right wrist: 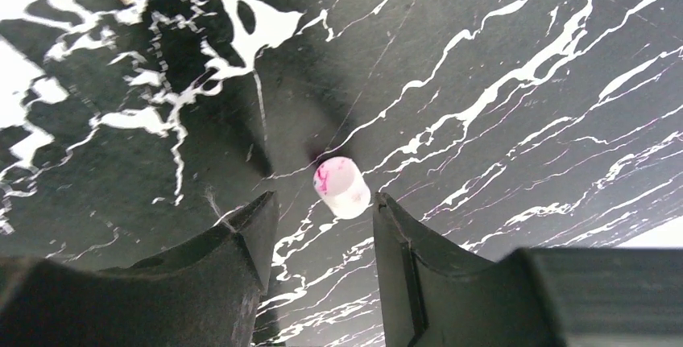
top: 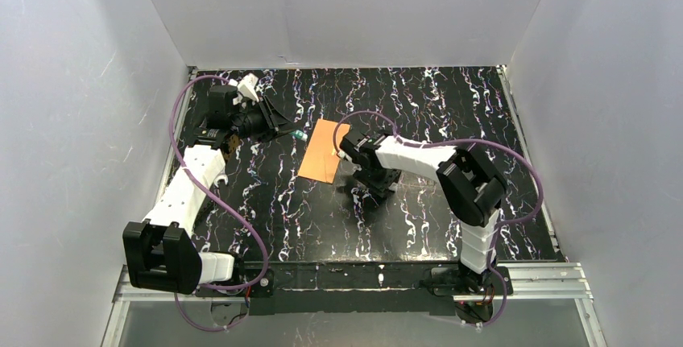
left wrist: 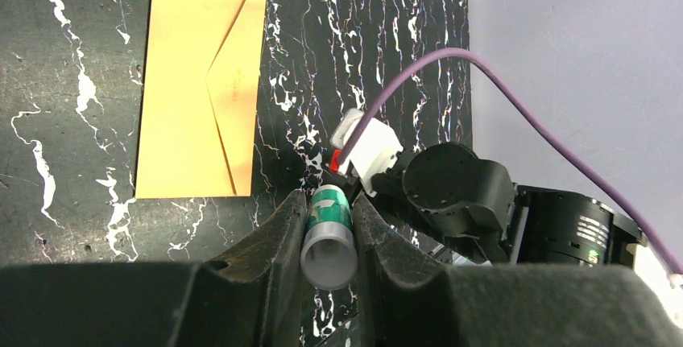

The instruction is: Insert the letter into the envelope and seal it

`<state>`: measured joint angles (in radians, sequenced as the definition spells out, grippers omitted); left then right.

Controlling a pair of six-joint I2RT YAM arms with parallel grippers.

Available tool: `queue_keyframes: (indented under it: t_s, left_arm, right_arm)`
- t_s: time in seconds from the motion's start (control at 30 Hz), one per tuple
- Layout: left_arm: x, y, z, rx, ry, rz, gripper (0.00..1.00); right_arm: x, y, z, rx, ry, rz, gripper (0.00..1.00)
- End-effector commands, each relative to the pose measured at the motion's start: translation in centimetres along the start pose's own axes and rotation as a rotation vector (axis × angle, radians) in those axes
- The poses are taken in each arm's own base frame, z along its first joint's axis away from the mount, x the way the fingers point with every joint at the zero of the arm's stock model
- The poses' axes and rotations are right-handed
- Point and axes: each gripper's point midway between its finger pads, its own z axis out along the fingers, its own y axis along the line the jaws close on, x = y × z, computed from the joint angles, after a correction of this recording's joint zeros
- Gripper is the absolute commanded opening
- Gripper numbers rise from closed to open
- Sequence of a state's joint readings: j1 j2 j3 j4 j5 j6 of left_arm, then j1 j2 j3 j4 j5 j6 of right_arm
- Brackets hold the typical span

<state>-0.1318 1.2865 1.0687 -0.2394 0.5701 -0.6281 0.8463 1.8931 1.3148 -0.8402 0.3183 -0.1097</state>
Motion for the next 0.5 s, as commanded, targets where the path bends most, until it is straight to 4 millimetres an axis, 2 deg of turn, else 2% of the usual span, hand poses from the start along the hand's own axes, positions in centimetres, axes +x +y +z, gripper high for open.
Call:
queue_keyframes:
  t_s: [0.0, 0.1, 0.2, 0.33, 0.47]
  left_arm:
    - [-0.4, -0.8, -0.7, 0.033, -0.010, 0.022, 0.00]
    - [-0.4, -0.7, -0.7, 0.035, -0.009, 0.019, 0.00]
    - [-0.6, -0.7, -0.8, 0.035, -0.011, 0.021, 0.00]
    - [-0.6, -0.6, -0.9, 0.033, -0.009, 0.021, 0.00]
    - [-0.7, -0.6, -1.0, 0.035, -0.010, 0.018, 0.00]
  right_arm:
    - [-0.4, -1.3, 0.2, 0.058, 0.022, -0.024, 0.55]
    - [-0.4, -0.7, 0.9, 0.017, 0.047, -0.020, 0.52]
    - [-0.6, -0.3, 0.8, -0.040, 0.046, 0.009, 0.40]
    - [-0.6, -0.9, 0.5, -0.048, 0.030, 0.046, 0.24]
    - [-1.5, -1.5, 0.1, -0.049, -0.017, 0.107, 0.16]
